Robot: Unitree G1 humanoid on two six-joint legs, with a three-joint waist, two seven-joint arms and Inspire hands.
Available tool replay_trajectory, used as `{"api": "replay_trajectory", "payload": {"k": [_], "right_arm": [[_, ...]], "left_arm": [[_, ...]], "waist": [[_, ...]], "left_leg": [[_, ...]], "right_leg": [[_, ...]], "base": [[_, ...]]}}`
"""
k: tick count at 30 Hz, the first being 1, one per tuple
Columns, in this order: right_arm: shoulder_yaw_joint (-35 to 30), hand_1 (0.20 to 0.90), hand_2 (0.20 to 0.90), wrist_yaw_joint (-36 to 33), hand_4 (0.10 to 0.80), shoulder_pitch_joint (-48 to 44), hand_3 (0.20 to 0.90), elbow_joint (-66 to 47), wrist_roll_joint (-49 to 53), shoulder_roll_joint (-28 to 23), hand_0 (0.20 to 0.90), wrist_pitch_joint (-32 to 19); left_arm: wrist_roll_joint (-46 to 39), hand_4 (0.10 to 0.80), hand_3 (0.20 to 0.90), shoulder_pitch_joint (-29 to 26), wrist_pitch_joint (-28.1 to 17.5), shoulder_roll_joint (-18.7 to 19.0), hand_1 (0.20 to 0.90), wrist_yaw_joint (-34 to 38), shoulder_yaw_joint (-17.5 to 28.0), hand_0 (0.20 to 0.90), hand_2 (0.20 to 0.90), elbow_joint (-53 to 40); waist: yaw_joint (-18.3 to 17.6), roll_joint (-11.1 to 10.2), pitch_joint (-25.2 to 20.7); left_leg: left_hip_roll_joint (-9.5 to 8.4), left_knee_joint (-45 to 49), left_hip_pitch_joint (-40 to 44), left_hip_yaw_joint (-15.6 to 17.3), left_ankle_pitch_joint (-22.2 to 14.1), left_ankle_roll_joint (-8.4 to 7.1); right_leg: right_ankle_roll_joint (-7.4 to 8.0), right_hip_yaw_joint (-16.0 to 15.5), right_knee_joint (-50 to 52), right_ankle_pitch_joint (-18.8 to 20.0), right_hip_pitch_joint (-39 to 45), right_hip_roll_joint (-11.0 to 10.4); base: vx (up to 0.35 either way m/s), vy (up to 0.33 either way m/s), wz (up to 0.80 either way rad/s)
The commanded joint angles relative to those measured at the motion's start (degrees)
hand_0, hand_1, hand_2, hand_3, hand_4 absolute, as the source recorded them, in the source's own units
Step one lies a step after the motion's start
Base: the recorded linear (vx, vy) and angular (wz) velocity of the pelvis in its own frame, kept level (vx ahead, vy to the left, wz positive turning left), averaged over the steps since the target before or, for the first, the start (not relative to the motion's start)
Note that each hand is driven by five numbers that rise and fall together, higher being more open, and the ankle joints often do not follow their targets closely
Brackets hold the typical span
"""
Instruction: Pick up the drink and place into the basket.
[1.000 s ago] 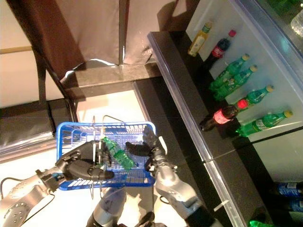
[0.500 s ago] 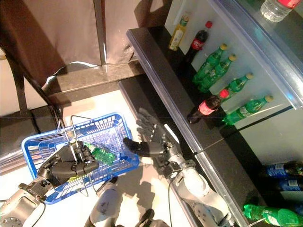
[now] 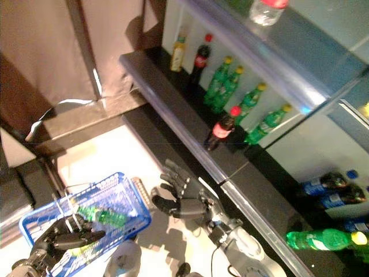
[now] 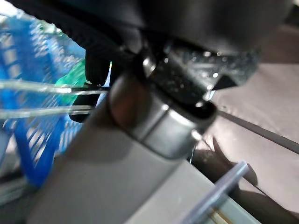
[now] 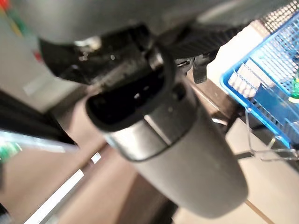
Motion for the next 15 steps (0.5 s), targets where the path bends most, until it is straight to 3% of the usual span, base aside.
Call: {"api": "replay_trajectory", "payload": {"k": [1, 4, 8, 13, 15], "right_arm": [[1.6, 0.900, 0.900, 7.2, 0.800, 0.3, 0.900, 2.2, 0.4, -3.4, 0.900, -1.4], [3.6, 0.900, 0.900, 7.1, 0.800, -0.1, 0.900, 11.0, -3.0, -1.3, 0.900, -1.1], [5.0, 0.900, 0.900, 5.6, 0.800, -1.0, 0.900, 19.6, -5.5, 1.0, 0.900, -1.4], [4.9, 0.900, 0.900, 1.0, 0.800, -4.0, 0.900, 44.7, -12.2, 7.4, 0.900, -7.7], [3.2, 0.900, 0.900, -3.9, 0.800, -6.7, 0.900, 57.6, -18.9, 10.3, 0.900, -10.7]], "left_arm": [[-0.8, 0.100, 0.200, -4.7, -18.1, 0.6, 0.300, 3.3, -0.4, 0.300, 0.300, -8.7], [-0.5, 0.100, 0.200, -8.1, -18.6, -2.1, 0.300, 8.5, -4.6, 0.300, 0.300, 0.2], [-0.7, 0.100, 0.200, -11.1, -18.1, -4.2, 0.300, 11.2, -6.3, 0.300, 0.300, 7.5], [-2.1, 0.100, 0.200, -16.4, -19.6, -9.2, 0.300, 12.4, -7.5, 0.300, 0.300, 20.8], [-2.9, 0.100, 0.200, -18.1, -18.6, -11.6, 0.300, 13.7, -7.6, 0.300, 0.300, 25.6]], "waist": [[-2.7, 4.6, -9.5], [-5.3, 4.9, -10.2], [-7.1, 5.1, -10.8], [-9.3, 6.0, -11.5], [-9.7, 6.6, -11.6]], "left_leg": [[-1.01, -2.4, -3.7, 1.0, 6.4, 2.23], [0.05, -4.5, -2.6, 3.9, 6.7, 2.07], [0.78, -6.2, -1.5, 6.0, 7.0, 1.91], [1.92, -8.2, 0.2, 8.9, 6.9, 1.59], [2.26, -9.0, 0.9, 9.4, 6.9, 1.54]], "right_leg": [[-3.30, -0.9, -1.6, -0.2, 4.5, 3.3], [-2.80, 1.1, -4.0, 1.4, 4.0, 3.0], [-2.42, 2.1, -5.4, 2.6, 3.4, 2.5], [-2.40, 2.9, -6.3, 3.8, 2.4, 1.6], [-2.38, 2.9, -6.8, 4.2, 2.3, 1.4]], "base": [[-0.108, 0.034, -0.35], [-0.107, 0.028, -0.40], [-0.086, 0.018, -0.27], [-0.100, 0.015, -0.14], [-0.096, -0.012, -0.11]]}}
